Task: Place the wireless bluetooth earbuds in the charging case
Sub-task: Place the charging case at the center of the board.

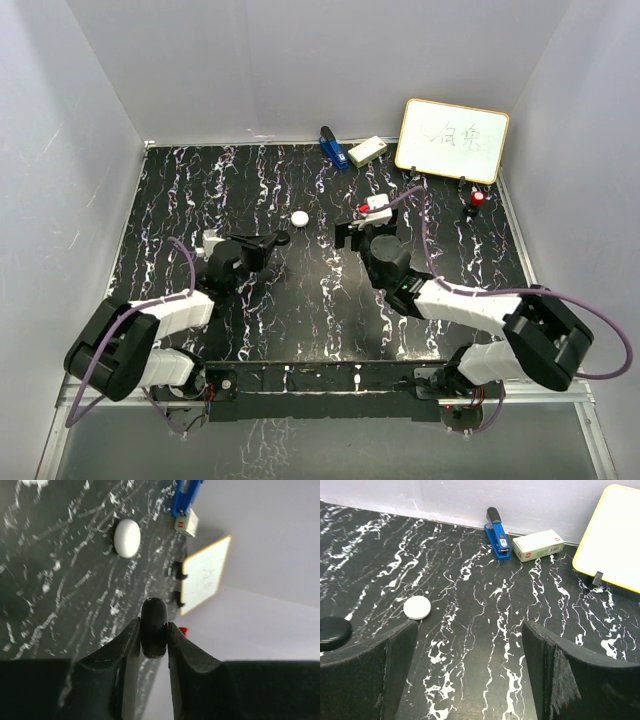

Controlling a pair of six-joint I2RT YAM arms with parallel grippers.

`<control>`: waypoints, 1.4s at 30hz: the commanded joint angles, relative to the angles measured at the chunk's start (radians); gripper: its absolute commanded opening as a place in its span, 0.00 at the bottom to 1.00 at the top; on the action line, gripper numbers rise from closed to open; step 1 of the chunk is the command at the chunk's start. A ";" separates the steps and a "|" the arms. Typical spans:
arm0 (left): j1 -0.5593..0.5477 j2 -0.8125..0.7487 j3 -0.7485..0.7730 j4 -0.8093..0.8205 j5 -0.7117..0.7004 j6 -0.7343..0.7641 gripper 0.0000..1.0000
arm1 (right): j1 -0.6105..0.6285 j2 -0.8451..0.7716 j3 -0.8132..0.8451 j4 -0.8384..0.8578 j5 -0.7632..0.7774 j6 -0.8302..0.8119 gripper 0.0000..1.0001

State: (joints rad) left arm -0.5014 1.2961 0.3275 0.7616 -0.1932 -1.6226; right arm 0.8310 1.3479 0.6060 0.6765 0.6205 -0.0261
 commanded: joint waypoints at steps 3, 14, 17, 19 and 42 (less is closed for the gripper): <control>0.050 0.037 0.158 -0.194 0.060 0.324 0.00 | -0.002 -0.116 -0.001 -0.086 -0.077 0.078 0.83; 0.050 0.289 0.270 -0.130 0.253 0.426 0.00 | -0.002 -0.169 -0.008 -0.143 -0.104 0.091 0.83; 0.034 0.331 0.274 -0.104 0.282 0.434 0.00 | -0.001 -0.168 -0.011 -0.148 -0.107 0.093 0.83; 0.019 0.347 0.283 -0.103 0.285 0.447 0.00 | -0.001 -0.166 -0.012 -0.149 -0.111 0.101 0.83; -0.018 0.050 0.433 -0.541 0.125 0.702 0.99 | -0.002 -0.203 0.039 -0.224 -0.115 0.144 0.83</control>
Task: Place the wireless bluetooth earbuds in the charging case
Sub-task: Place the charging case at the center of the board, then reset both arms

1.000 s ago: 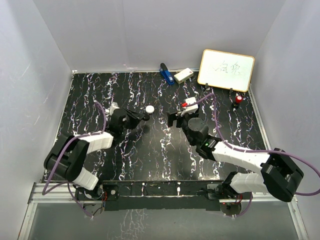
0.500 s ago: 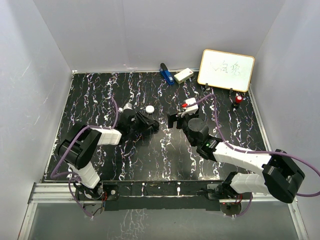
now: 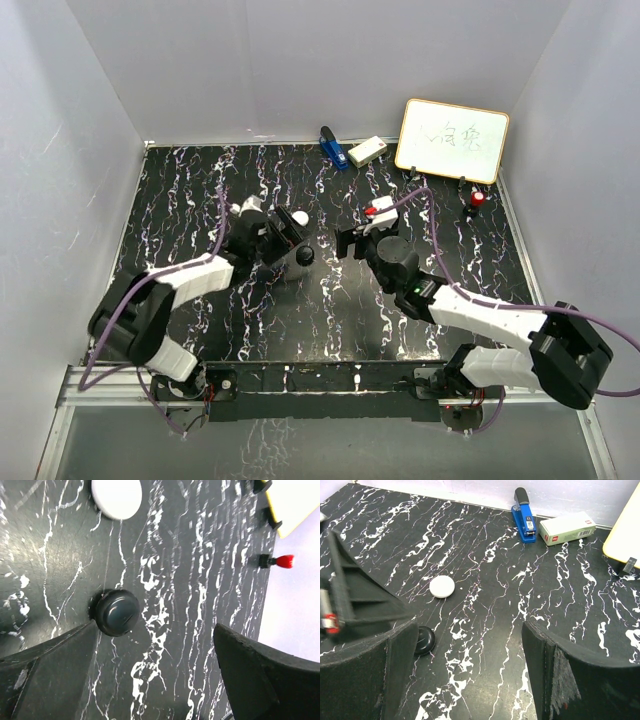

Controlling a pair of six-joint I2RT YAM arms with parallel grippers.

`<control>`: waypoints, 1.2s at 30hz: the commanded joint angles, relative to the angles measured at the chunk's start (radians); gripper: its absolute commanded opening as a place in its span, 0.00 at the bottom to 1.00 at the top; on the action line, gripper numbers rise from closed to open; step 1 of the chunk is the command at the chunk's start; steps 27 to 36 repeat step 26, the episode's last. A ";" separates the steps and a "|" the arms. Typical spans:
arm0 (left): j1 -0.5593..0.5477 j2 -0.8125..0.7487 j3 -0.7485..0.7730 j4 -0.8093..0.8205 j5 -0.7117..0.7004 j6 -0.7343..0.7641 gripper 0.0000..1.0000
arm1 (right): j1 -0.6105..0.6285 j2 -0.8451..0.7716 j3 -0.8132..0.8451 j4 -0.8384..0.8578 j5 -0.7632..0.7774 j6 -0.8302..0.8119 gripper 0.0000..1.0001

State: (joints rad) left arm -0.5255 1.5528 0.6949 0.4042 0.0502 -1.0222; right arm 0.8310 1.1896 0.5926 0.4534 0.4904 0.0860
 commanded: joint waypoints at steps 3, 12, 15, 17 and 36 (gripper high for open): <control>0.021 -0.349 0.096 -0.313 -0.200 0.160 0.99 | -0.010 -0.032 0.109 -0.096 0.129 0.112 0.90; 0.031 -0.794 0.132 -0.657 -0.501 0.320 0.99 | -0.226 -0.044 0.180 -0.461 0.154 0.432 0.98; 0.032 -0.884 0.103 -0.735 -0.559 0.324 0.99 | -0.239 -0.104 0.109 -0.452 0.098 0.451 0.98; 0.032 -0.913 0.079 -0.759 -0.574 0.315 0.99 | -0.239 -0.136 0.081 -0.453 0.056 0.454 0.98; 0.032 -0.885 0.035 -0.717 -0.524 0.281 0.99 | -0.239 -0.254 0.021 -0.488 -0.035 0.463 0.98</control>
